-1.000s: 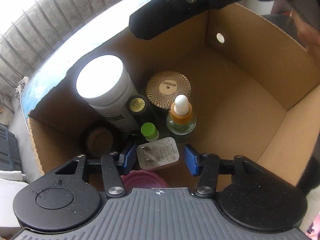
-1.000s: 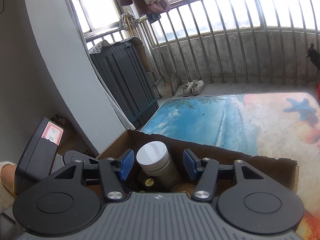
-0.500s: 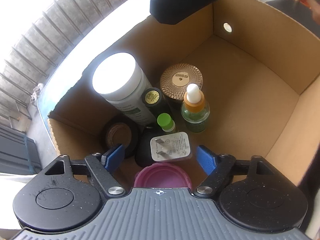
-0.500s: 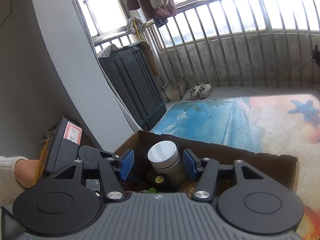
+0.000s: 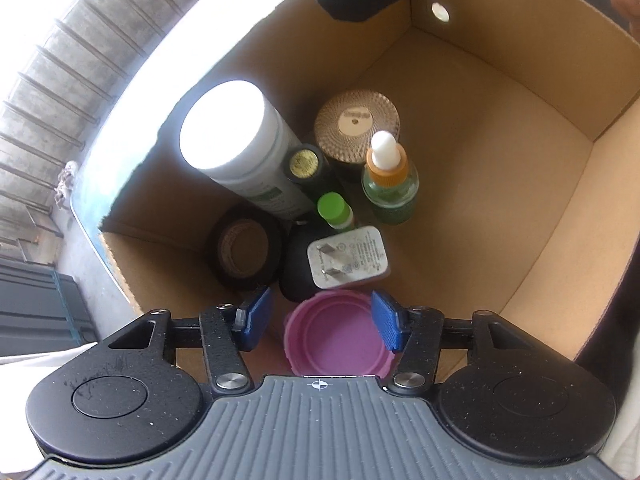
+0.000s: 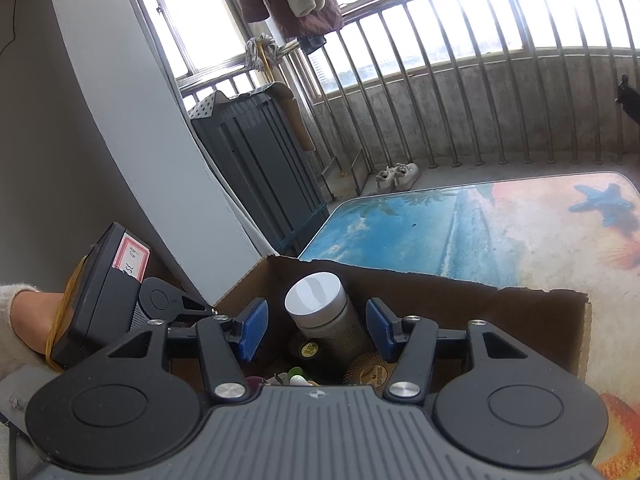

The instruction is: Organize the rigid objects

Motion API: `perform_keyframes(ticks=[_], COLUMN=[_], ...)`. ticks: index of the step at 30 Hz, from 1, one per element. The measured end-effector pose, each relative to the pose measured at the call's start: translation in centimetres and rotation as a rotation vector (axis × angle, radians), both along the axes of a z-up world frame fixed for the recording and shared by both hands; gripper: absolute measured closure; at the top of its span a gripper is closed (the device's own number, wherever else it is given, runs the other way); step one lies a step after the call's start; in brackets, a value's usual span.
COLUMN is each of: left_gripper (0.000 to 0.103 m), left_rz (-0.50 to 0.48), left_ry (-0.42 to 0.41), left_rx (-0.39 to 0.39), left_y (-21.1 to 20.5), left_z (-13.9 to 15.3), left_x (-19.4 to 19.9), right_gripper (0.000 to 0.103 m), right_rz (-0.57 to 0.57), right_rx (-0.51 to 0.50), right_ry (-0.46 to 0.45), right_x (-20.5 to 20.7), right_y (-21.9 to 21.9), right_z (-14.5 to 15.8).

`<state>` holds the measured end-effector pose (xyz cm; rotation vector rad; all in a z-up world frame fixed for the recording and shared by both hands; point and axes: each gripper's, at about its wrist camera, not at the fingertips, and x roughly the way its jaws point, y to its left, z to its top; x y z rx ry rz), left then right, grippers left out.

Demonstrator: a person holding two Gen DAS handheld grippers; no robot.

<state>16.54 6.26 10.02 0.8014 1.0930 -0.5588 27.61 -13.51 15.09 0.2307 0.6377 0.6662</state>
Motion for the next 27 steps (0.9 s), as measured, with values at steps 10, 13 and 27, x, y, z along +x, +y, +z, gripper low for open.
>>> perform_keyframes(ticks=[10,13,27], left_gripper=[0.047,0.047,0.051], left_rz=[0.149,0.168,0.265], left_ry=[-0.134,-0.114,-0.067], left_rx=[-0.316,-0.351,-0.353], left_y=[0.8,-0.6,0.3], left_z=[5.3,4.1,3.0], left_x=[2.1,3.4,5.9], right_gripper=[0.046,0.046,0.046], right_rz=[-0.077,-0.077,-0.072], right_rx=[-0.018,-0.016,-0.004], right_ry=[-0.026,-0.02,-0.018], right_x=[0.8,0.9,0.4], right_y=[-1.0,-1.1,-2.2], right_z=[-0.2,-0.5,-0.4])
